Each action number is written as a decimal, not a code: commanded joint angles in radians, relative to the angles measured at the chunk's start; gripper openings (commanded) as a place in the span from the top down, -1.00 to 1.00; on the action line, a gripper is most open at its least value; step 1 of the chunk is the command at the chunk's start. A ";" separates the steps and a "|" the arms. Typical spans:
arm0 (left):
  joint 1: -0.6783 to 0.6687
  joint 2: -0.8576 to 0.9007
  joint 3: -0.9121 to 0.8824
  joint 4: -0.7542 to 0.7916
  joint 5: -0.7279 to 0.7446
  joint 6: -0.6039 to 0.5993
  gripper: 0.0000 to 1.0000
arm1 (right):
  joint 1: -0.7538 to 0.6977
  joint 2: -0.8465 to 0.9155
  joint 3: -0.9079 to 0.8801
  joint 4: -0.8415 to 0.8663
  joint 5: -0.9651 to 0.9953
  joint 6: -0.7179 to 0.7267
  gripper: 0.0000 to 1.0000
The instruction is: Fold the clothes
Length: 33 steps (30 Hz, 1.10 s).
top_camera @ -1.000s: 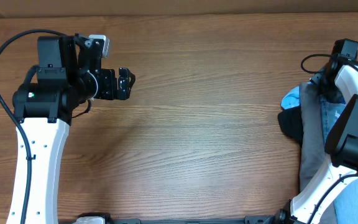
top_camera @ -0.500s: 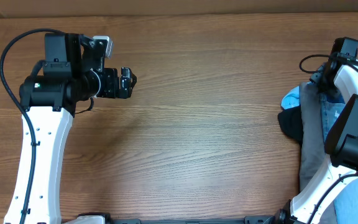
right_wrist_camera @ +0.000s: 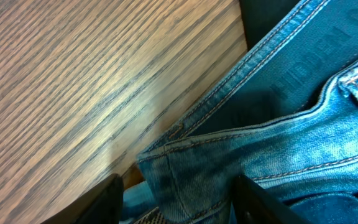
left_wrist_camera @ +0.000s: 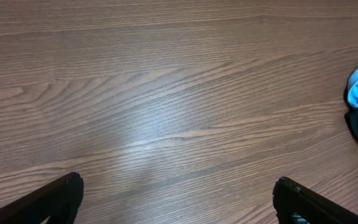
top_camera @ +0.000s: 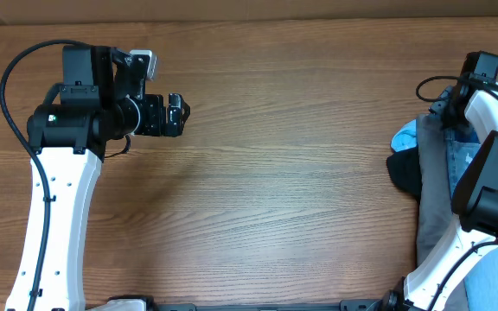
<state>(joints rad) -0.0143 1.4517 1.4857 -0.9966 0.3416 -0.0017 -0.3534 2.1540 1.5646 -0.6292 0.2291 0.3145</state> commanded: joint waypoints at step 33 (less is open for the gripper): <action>-0.006 0.000 0.028 -0.052 0.018 -0.025 -0.99 | -0.027 -0.274 0.061 -0.114 0.092 0.084 0.90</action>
<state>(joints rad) -0.0143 1.4517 1.4857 -1.0481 0.3416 -0.0097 -0.3683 1.9774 1.6100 -0.7597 0.3290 0.3897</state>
